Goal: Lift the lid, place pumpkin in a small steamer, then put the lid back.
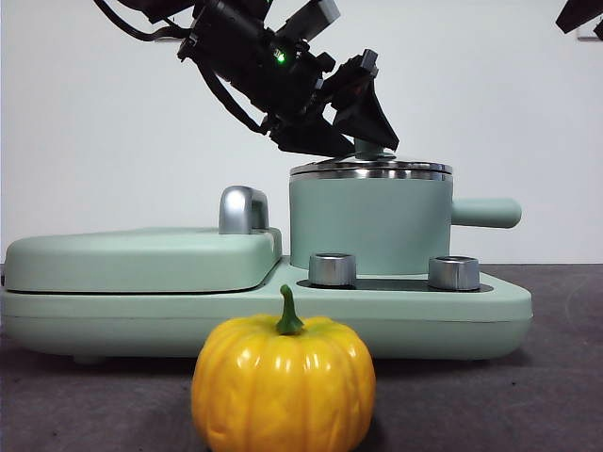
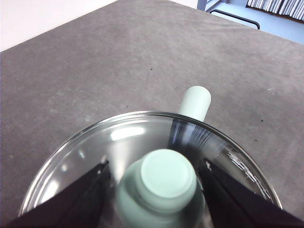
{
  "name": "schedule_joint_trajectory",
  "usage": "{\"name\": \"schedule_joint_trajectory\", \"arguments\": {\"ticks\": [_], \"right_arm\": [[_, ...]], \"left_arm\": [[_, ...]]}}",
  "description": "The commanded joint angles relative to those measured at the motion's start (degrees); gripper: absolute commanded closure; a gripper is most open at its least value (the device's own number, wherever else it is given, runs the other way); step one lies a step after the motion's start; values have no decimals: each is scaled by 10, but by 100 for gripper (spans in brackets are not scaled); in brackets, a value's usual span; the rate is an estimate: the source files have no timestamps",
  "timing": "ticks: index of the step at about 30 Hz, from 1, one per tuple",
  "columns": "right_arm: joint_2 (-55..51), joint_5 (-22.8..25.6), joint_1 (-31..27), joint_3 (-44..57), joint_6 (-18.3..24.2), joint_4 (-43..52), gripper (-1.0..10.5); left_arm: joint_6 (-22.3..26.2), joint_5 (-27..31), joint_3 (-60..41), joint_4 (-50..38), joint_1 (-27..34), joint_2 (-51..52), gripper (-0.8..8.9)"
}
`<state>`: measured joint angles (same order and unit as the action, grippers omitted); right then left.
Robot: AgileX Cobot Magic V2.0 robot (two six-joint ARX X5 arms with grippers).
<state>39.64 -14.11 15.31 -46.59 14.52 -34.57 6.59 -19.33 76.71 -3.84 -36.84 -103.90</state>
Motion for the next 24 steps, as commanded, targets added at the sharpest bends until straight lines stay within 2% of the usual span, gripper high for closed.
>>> {"name": "schedule_joint_trajectory", "arguments": {"ticks": [1, 5, 24], "right_arm": [[3, 0, 2, -7, -6, 2, 630], [3, 1, 2, -7, -6, 2, 630], [3, 0, 2, -7, -7, -2, 630]], "left_arm": [[-2, 2, 16, -5, -4, -12, 565], [-2, 2, 16, -5, -4, -12, 801], [2, 5, 19, -17, -2, 29, 806]]}}
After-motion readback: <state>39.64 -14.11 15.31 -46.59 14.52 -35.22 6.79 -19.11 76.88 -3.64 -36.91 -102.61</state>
